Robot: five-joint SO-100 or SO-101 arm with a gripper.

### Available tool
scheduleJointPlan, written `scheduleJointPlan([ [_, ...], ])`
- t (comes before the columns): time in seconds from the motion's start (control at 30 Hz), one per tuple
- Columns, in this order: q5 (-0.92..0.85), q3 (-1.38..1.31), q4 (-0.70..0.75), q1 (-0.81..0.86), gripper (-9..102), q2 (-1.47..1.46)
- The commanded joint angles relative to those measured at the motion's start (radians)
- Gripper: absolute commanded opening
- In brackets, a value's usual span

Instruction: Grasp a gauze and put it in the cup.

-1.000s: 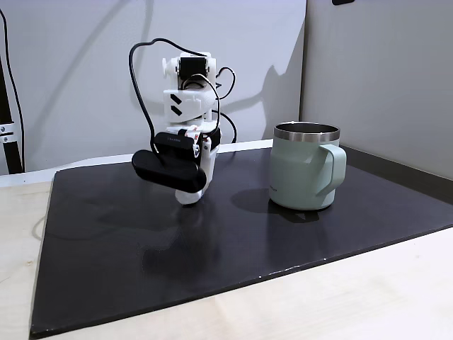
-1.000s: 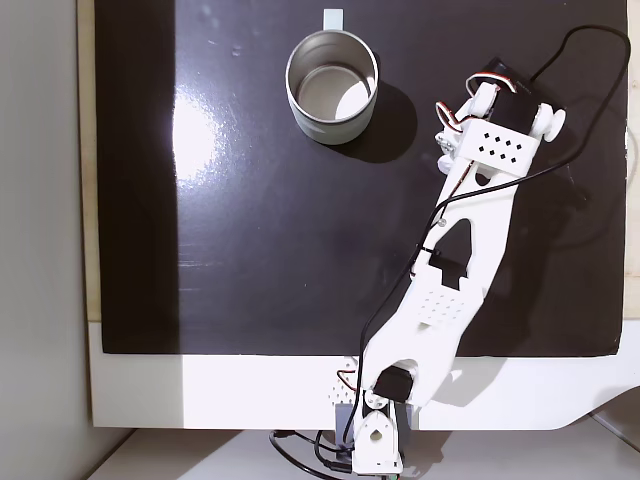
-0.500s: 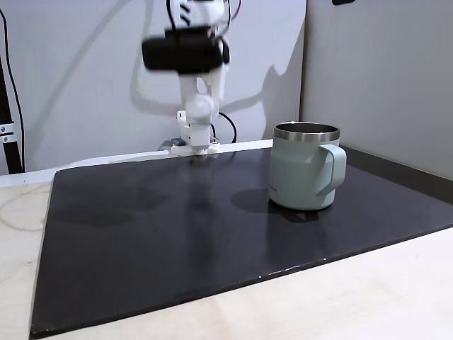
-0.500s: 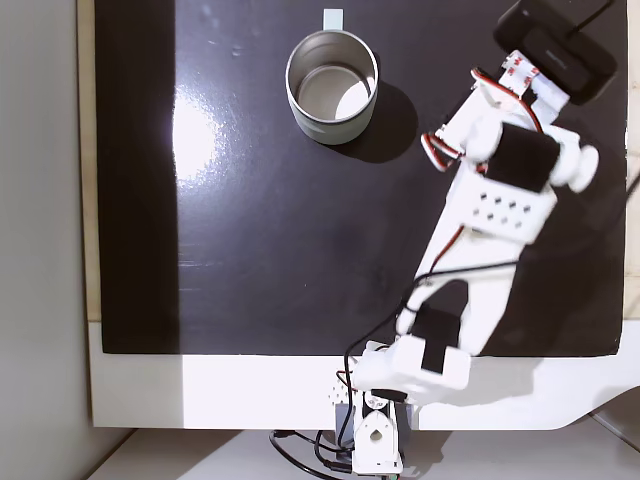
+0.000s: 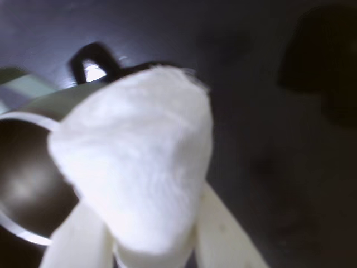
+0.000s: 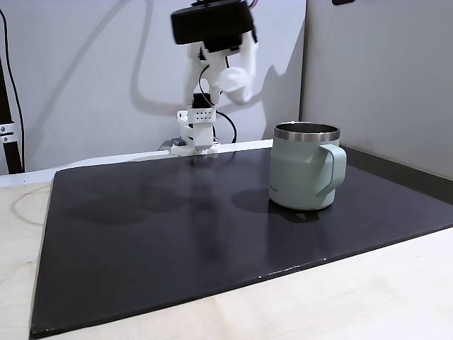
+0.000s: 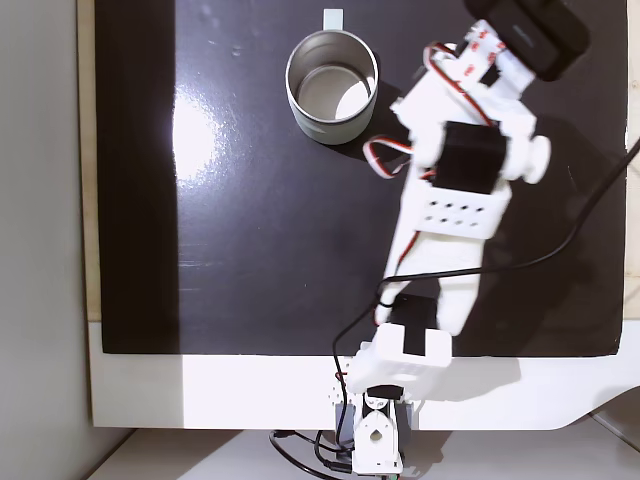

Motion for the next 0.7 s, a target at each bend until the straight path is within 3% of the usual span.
scheduleJointPlan([
  [0.0, 0.072, -0.063, -0.002, -0.071, 0, 0.003],
  [0.4, 0.253, -0.117, -0.002, -0.287, 0, -0.109],
  [0.67, 0.281, -0.126, -0.002, -0.357, 0, -0.13],
])
